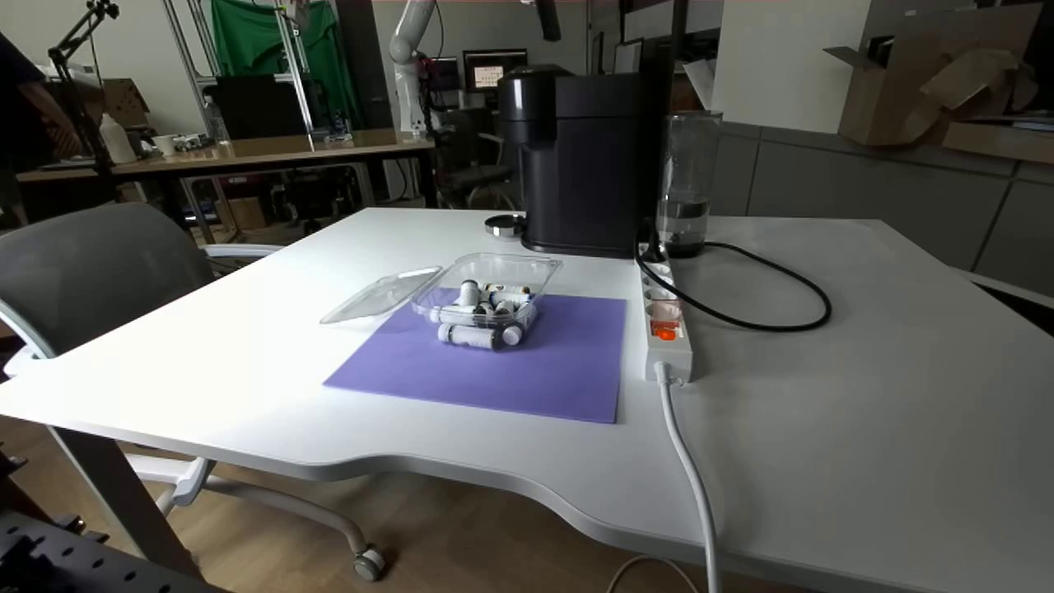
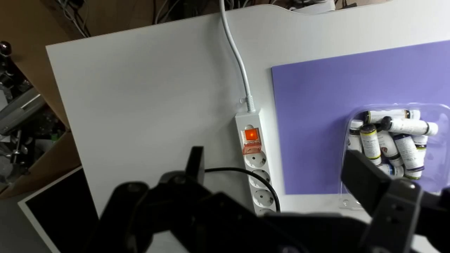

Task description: Close the lid of the box on the table

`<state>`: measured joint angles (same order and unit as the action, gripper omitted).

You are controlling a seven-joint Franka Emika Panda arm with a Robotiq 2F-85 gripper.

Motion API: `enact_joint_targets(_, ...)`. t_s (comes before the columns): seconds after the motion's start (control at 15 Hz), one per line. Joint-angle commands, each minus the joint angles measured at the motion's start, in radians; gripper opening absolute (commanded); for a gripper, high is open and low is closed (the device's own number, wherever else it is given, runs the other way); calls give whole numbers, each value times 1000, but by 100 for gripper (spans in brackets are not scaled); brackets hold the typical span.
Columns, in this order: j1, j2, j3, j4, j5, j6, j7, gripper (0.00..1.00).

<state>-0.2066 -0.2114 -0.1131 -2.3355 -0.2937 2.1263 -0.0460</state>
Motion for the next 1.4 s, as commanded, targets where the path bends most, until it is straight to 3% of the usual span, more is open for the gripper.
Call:
enact_joint_targets(0.0, 26, 15, 5, -9, -44, 45, 4, 100)
enact_joint_targets(0.47, 112, 162, 90, -86, -273, 334, -8, 100)
enact_joint_targets(0.73, 178, 244, 123, -142, -265, 479, -112, 100)
enact_joint_targets(1.07, 200, 270, 120, -131, -253, 485, -105, 100)
enact_joint_targets(1.33, 237, 304, 157, -147, -271, 498, -256, 100)
